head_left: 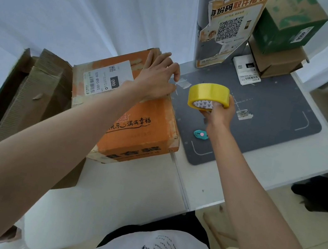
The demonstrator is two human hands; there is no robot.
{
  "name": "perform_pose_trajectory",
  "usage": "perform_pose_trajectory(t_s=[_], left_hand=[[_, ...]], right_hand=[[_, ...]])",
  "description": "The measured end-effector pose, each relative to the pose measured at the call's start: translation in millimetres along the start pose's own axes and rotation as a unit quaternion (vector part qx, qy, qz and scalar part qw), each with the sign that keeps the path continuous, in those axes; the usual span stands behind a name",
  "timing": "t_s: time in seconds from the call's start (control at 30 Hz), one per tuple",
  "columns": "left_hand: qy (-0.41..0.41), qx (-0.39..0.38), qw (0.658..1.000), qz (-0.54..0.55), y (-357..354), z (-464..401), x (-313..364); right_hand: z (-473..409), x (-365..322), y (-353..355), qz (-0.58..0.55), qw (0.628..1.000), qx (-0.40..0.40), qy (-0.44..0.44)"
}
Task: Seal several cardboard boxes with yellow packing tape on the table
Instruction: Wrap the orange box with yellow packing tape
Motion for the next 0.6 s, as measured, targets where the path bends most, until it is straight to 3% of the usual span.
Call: perform_pose_trajectory(t_s=[0.1, 0.17, 0.27, 0.4, 0.6], left_hand=[[0.022, 0.021, 0.999, 0.013, -2, -1, 2], [0.047, 0.064, 0.986, 0.144, 8, 6, 4], [0.100, 0.164, 0.919, 0.343, 34, 28, 15], [0.128, 0.203, 0.890, 0.388, 47, 59, 44], [0.203, 0.267, 0.809, 0.483, 61, 96, 45]], right_hand=[[11, -16, -7, -0.032, 0.999, -0.021, 0.023], [23, -27, -12, -0.057, 0.997, -0.032, 0.032], [38, -41, -18, -0.079, 0.994, -0.047, 0.055], [59, -56, -32, -0.075, 0.991, -0.063, 0.093], [89, -67, -47, -0.025, 0.982, -0.078, 0.168]])
Point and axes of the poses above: each hand's wrist, its own z-axis away from the middle knuckle, its own y-axis out of the back of the hand, x = y × z, the point moved 5 cm from there along -z, towards the middle knuckle, and after that the axes turned 2 degrees about -x, right-handed, at the moved point
